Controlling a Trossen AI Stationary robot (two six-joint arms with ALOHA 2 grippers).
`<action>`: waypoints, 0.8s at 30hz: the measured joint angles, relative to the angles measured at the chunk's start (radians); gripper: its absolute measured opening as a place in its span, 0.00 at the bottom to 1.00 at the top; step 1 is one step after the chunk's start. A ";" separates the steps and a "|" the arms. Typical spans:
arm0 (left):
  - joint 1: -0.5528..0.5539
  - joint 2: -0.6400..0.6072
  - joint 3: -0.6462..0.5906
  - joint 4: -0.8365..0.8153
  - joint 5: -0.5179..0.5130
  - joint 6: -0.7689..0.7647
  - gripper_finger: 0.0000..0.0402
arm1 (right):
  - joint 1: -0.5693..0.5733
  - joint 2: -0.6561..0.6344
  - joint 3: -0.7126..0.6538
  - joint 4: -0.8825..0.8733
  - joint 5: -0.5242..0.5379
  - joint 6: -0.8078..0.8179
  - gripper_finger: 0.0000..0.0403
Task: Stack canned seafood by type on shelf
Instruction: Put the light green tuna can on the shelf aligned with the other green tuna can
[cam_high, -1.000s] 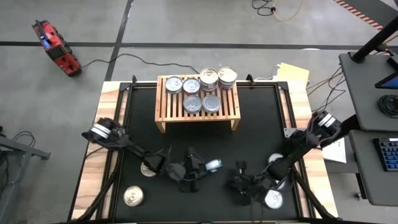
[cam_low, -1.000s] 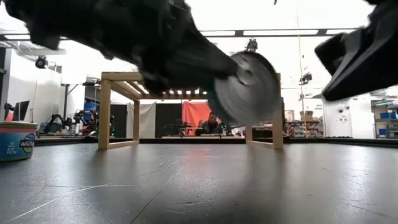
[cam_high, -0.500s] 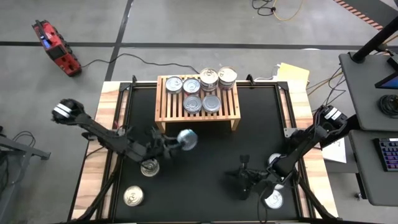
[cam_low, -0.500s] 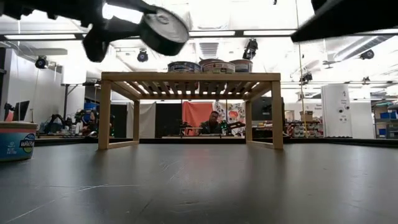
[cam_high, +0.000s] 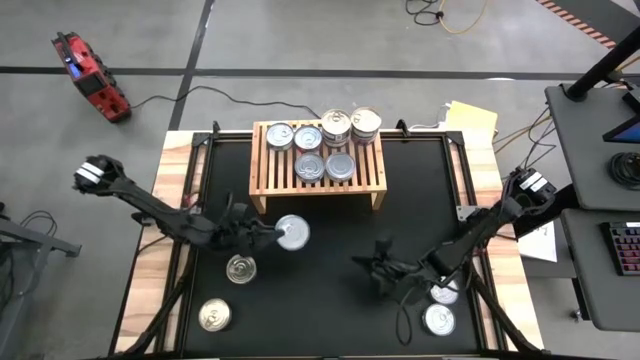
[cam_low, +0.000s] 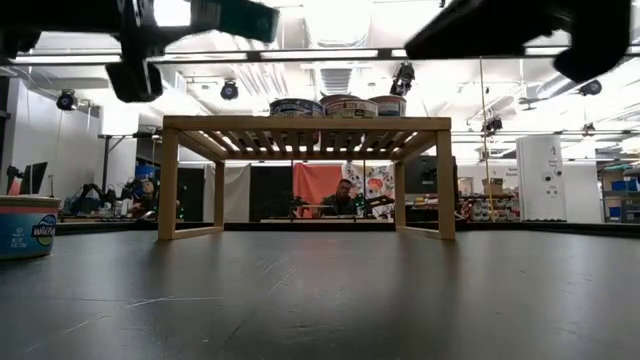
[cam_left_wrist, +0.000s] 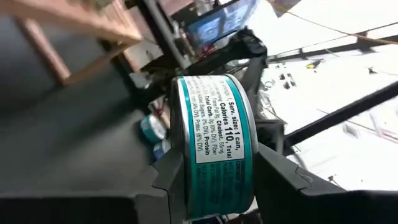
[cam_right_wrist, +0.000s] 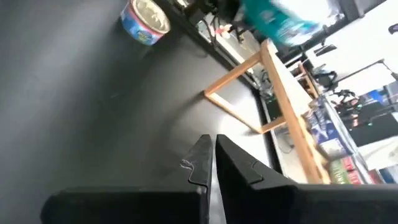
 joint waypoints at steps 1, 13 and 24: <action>-0.003 0.017 0.000 0.001 -0.002 -0.019 0.31 | -0.004 0.000 0.006 0.007 0.000 -0.020 0.04; -0.018 0.420 0.061 0.475 -0.030 -0.049 0.31 | -0.005 0.001 0.108 0.036 -0.112 -0.342 0.39; -0.019 0.706 0.200 0.742 -0.021 -0.089 0.31 | -0.017 0.002 0.153 0.063 -0.060 -0.632 0.60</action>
